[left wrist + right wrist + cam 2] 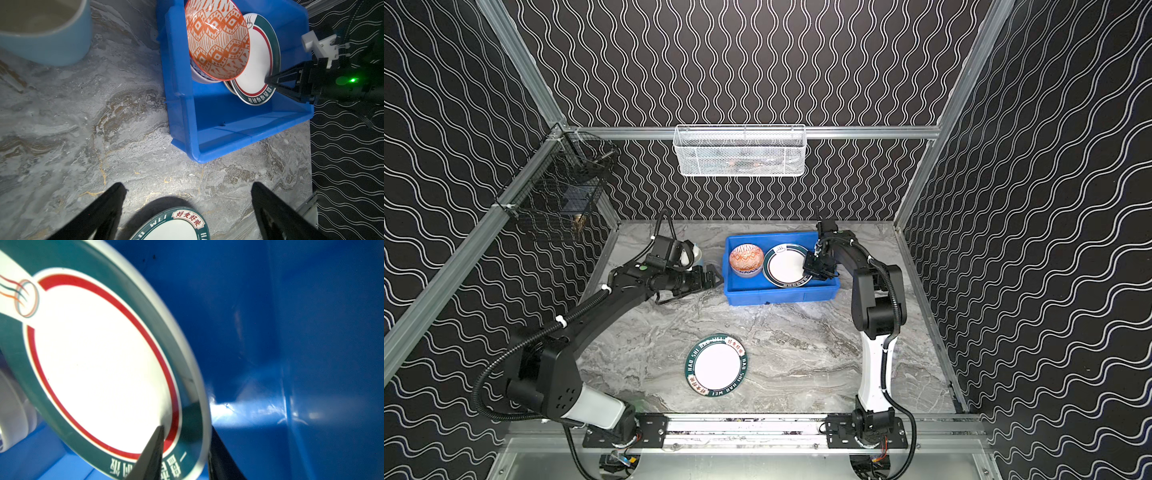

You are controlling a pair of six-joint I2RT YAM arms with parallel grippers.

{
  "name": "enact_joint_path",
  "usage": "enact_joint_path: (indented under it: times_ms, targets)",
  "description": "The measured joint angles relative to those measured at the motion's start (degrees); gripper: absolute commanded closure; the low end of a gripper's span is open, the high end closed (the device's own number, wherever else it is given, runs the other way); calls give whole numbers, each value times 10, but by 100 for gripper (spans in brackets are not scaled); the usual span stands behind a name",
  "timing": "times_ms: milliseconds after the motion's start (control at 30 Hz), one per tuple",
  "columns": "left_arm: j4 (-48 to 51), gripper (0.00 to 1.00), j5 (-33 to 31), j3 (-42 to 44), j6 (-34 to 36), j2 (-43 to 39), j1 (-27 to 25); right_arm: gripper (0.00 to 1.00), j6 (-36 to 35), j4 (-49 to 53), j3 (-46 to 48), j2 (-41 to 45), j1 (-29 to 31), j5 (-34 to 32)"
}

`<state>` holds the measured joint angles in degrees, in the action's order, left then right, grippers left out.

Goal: Place the mixed dishes into the plastic bin
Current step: 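Open the right gripper and release the plate in the bin, then move the right gripper back to the 'HAO SHI HAO WEI' plate rim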

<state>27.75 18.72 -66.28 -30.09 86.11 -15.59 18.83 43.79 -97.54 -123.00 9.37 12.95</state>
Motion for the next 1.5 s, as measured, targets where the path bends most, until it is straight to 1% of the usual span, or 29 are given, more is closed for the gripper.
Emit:
enact_joint_path:
  times_ms: [267, 300, 367, 400, 467, 567, 767, 867, 933, 1067, 1133, 1267, 1367, 1500]
  targets:
    - [1, 1, 1, 7, 0, -15, 0, 61, -3, -5, 11, 16, 0, 26]
    - [2, 1, 1, 7, 0, -16, 0, 58, -3, -5, 11, 17, 0, 28]
    - [2, 1, 0, 7, 0, -20, 0, 57, -3, -5, 12, 23, 0, 31]
    - [2, 1, 0, 7, 0, -23, 0, 52, -4, -5, 12, 28, 0, 31]
    - [5, 1, -2, 7, 0, -28, 0, 46, -4, -5, 12, 42, 0, 30]
    - [10, 1, -7, 7, 0, -37, 1, 43, -4, -4, 13, 79, 0, 25]
    - [26, 1, -10, 28, 2, -68, 3, 43, -5, 6, 13, 167, 0, 12]
    - [33, 1, -11, 64, 2, -99, 3, 44, -4, 5, 44, 220, 2, 14]
    - [40, 1, -10, 97, 1, -124, 3, 44, -4, 7, 88, 254, 14, 21]
    - [48, 1, -11, 167, -20, -181, 3, 44, -2, 7, 180, 311, 70, 29]
    - [50, 1, -10, 203, -38, -214, 3, 44, 4, 3, 232, 342, 109, 33]
    - [61, 1, -12, 266, -84, -284, 2, 45, 42, -31, 334, 386, 198, 46]
    - [76, 1, -19, 290, -114, -336, -1, 45, 79, -74, 398, 399, 257, 57]
    - [106, 1, -26, 292, -135, -379, -2, 46, 127, -133, 453, 395, 327, 62]
